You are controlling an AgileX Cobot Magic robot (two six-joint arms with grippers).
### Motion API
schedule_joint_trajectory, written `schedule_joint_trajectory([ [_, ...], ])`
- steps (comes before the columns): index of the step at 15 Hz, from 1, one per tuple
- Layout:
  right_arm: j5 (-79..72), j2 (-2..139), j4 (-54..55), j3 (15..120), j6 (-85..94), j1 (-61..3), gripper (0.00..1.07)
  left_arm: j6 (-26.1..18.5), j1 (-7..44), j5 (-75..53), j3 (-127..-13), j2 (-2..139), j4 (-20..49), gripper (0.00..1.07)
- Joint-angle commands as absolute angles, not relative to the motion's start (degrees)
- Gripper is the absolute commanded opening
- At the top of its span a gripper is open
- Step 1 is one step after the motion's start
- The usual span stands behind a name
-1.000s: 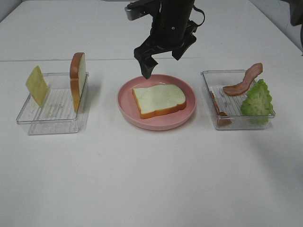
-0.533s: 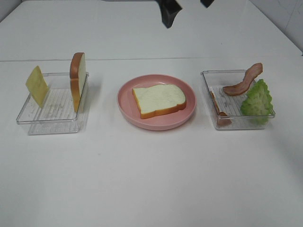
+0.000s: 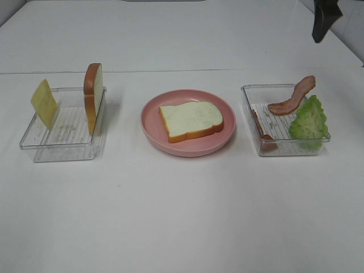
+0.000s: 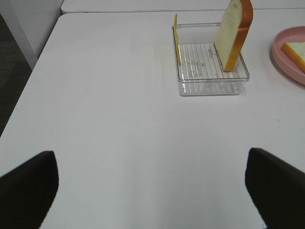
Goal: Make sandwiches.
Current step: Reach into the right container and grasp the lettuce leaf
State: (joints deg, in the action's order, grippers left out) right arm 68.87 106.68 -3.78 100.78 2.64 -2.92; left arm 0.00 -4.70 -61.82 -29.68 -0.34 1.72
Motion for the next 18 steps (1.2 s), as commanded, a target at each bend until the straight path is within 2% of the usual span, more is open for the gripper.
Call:
schedule_joint_trajectory([
  [1,64.9,106.3,1.8,95.5,5.0,-0.2,0.96,0.0,-4.4,-61.7,-29.6,-1.1,1.8,1.00],
  [5,57.2,108.9,3.3,87.1,5.6,0.1,0.95,0.0,-4.4,-61.7,-29.6,-1.1,1.8,1.00],
  [10,55.1,114.2,3.4,86.7,5.3,0.1,0.91,0.3,-4.4,-61.7,-29.6,-1.1,1.8,1.00],
  [12,53.7,116.5,3.4,86.7,5.3,0.1,0.86,0.3,-4.4,-61.7,-29.6,-1.1,1.8,1.00],
  [15,53.2,118.5,3.2,86.7,5.3,0.2,0.86,0.3,-4.4,-61.7,-29.6,-1.1,1.8,1.00],
  [17,52.6,119.6,3.2,86.7,4.3,0.2,0.75,0.3,-4.4,-61.7,-29.6,-1.1,1.8,1.00],
  [18,52.0,119.6,2.5,86.7,2.5,0.2,0.64,0.3,-4.4,-61.7,-29.6,-1.1,1.8,1.00],
])
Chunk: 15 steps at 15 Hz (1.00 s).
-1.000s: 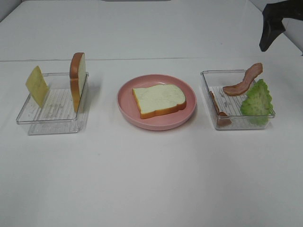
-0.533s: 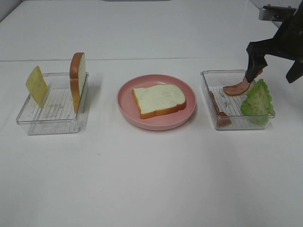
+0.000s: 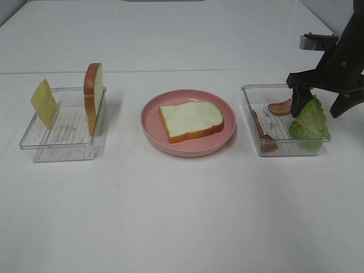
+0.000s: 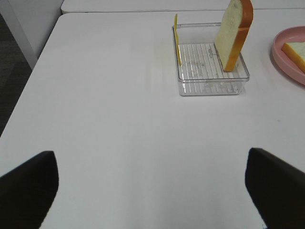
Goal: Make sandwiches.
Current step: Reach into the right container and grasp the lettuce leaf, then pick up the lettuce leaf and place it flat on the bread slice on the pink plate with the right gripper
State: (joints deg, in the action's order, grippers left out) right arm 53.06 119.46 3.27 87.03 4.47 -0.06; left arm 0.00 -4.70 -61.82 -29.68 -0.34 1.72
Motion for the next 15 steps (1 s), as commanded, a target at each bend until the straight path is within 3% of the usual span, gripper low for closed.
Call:
schedule_joint_trajectory([
  [1,52.1,119.6,0.3,86.7,0.6,0.2,0.43,0.3,-4.4,-61.7,-29.6,-1.1,1.8,1.00],
  [3,52.2,119.6,-0.9,86.7,-0.3,0.2,0.23,0.3,-4.4,-61.7,-29.6,-1.1,1.8,1.00],
  [5,52.3,119.7,-0.6,86.7,-0.4,0.2,0.12,0.3,-4.4,-61.7,-29.6,-1.1,1.8,1.00],
  [6,52.4,119.7,-0.7,86.7,-0.5,0.2,0.02,0.3,-4.4,-61.7,-29.6,-1.1,1.8,1.00],
  [15,55.9,114.1,1.8,86.8,-0.5,0.1,0.00,0.3,-4.4,-61.7,-29.6,-1.1,1.8,1.00],
])
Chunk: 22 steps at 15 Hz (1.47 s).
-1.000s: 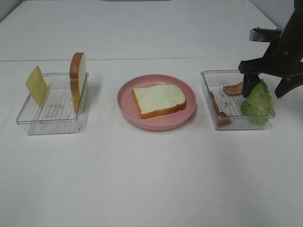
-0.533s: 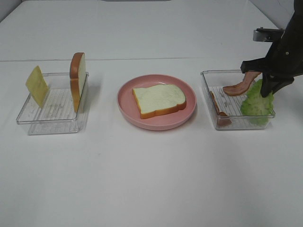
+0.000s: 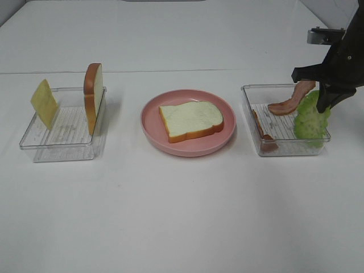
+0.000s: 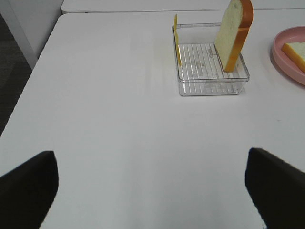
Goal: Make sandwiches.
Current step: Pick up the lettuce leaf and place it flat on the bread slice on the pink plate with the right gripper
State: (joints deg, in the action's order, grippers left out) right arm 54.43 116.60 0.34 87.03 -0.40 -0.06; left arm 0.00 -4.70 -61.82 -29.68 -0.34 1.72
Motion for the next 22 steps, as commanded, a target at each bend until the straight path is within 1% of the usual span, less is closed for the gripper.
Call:
schedule_joint_trajectory([
  [1,57.0,111.6,3.2,86.8,-0.4,-0.2,0.00,0.3,-4.4,-61.7,-29.6,-1.1,1.8,1.00],
  [4,57.0,107.0,3.9,87.0,-0.4,-2.8,0.00,0.3,-4.4,-61.7,-29.6,-1.1,1.8,1.00],
  [6,58.5,105.5,4.2,90.4,-0.5,-8.0,0.00,0.3,-4.4,-61.7,-29.6,-1.1,1.8,1.00],
  [7,58.8,105.5,4.3,91.2,-0.5,-9.3,0.00,0.3,-4.4,-61.7,-29.6,-1.1,1.8,1.00],
  [10,56.3,105.7,6.3,93.7,-2.1,-18.2,0.00,0.3,-4.4,-61.7,-29.6,-1.1,1.8,1.00],
  [15,48.6,108.6,13.6,93.7,-1.7,-26.3,0.00,0.3,-4.4,-61.7,-29.6,-1.1,1.8,1.00],
  [16,46.9,110.8,14.2,93.7,-1.7,-28.9,0.00,0.3,-4.4,-61.7,-29.6,-1.1,1.8,1.00],
  [19,42.8,114.7,15.6,93.7,-1.7,-31.4,0.00,0.3,-4.4,-61.7,-29.6,-1.1,1.8,1.00],
  [20,40.9,117.4,18.1,93.7,-0.6,-31.4,0.00,0.3,-4.4,-61.7,-29.6,-1.1,1.8,1.00],
  [22,38.5,120.9,17.1,93.7,0.0,-31.3,0.00,0.3,-4.4,-61.7,-29.6,-1.1,1.8,1.00],
])
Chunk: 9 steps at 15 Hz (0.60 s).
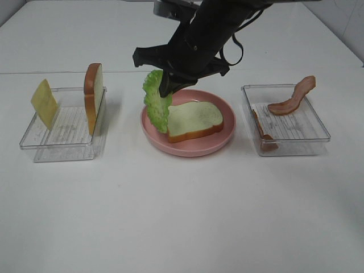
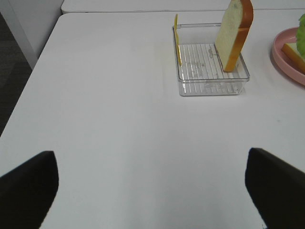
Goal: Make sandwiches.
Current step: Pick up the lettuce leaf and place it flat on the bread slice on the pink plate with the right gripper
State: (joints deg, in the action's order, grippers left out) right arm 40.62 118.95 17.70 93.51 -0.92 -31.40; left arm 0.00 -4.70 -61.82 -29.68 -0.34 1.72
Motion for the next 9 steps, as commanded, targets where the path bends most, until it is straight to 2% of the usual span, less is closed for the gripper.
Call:
schedule_joint_trajectory([
  [1,38.0,121.4,16.1,93.7,0.0,-31.3,0.00,0.3,-4.4,-61.7,-29.6,-1.1,1.8,1.00],
  [3,34.7,124.7,6.9,93.7,-0.7,-31.3,0.00,0.3,-4.4,-61.7,-29.6,-1.1,1.7,1.00],
  [9,30.9,125.8,-0.7,93.7,-0.7,-31.3,0.00,0.3,-4.4,-61.7,-29.6,-1.1,1.7,1.00],
])
